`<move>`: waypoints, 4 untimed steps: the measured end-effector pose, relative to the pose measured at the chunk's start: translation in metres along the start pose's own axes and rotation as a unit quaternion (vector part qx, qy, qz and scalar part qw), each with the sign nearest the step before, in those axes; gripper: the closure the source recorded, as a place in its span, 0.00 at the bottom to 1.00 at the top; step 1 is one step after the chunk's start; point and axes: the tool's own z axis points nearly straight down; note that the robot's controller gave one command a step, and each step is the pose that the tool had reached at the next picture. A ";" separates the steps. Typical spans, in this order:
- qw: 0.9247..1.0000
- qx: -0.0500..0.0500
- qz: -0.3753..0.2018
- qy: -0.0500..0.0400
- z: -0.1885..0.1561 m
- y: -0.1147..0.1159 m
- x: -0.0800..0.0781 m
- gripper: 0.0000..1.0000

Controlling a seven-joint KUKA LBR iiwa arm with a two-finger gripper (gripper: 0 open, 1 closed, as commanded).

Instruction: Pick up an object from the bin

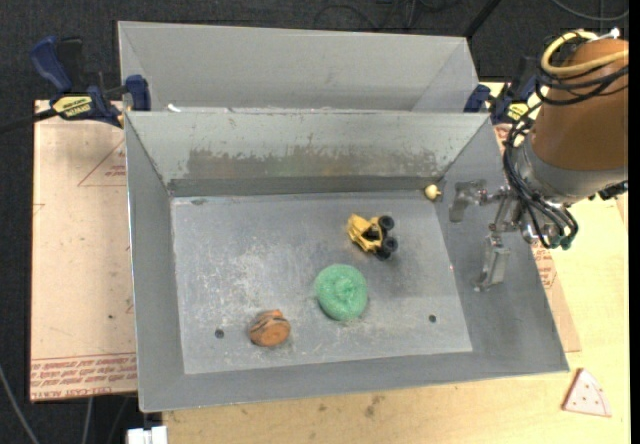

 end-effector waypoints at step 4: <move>0.998 0.000 0.055 -0.005 0.062 0.070 -0.045 0.00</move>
Offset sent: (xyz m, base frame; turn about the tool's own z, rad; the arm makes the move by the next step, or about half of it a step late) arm 0.0371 0.0767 -0.1428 0.4047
